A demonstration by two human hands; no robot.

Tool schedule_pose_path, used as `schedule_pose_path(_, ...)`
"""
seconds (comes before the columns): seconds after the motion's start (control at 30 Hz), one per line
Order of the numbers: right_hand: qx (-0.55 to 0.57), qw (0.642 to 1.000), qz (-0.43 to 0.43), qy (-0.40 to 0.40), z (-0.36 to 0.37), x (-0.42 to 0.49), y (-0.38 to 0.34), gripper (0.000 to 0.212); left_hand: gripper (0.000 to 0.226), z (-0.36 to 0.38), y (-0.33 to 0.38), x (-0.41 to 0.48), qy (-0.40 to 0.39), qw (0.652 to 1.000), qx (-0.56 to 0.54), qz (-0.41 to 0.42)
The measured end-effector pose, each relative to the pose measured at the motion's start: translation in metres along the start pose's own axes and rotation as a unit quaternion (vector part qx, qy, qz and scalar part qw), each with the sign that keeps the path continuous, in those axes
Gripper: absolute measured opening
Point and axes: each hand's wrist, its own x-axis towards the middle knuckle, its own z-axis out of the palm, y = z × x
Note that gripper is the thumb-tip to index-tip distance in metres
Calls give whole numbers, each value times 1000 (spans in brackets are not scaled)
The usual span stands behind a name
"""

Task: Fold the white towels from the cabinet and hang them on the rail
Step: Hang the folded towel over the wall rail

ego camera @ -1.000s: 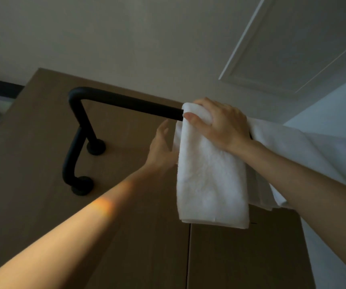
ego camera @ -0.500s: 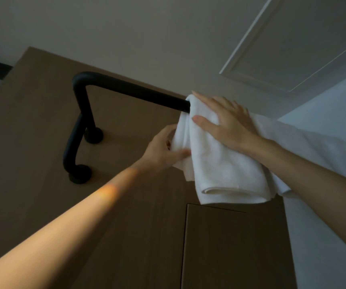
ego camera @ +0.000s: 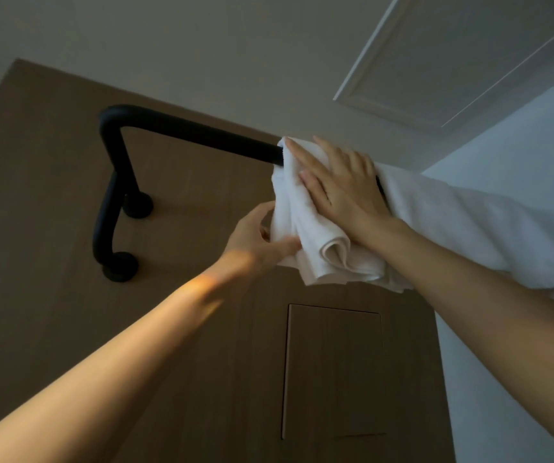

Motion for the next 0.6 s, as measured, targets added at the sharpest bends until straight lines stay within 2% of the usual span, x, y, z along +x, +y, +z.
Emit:
schedule_pose_path(0.07,13,1000,-2,-16,-1,0,-1,53,37,0,8,0,-36,999,-30,-15)
schedule_pose_path(0.13,27,999,1,-29,-3,-2,-1,54,19,0,14,-2,-69,988,-131,-41)
schedule_pose_path(0.2,32,999,4,-31,-2,-6,-3,55,22,5,18,-1,-94,976,-184,-65)
schedule_pose_path(0.27,26,999,3,-22,-2,-10,-5,54,33,13,25,-3,-108,980,-143,-81)
schedule_pose_path(0.33,25,1000,2,-19,-4,-11,-5,50,46,18,24,-6,-63,993,-80,-61)
schedule_pose_path(0.43,39,998,25,-30,-7,-6,0,48,55,21,11,-5,-7,997,-64,-44)
schedule_pose_path(0.53,54,996,58,-46,-4,4,5,52,57,25,4,-5,0,998,-52,-42)
schedule_pose_path(0.6,34,997,64,-31,-1,6,8,56,50,29,1,-3,-8,996,-63,-54)
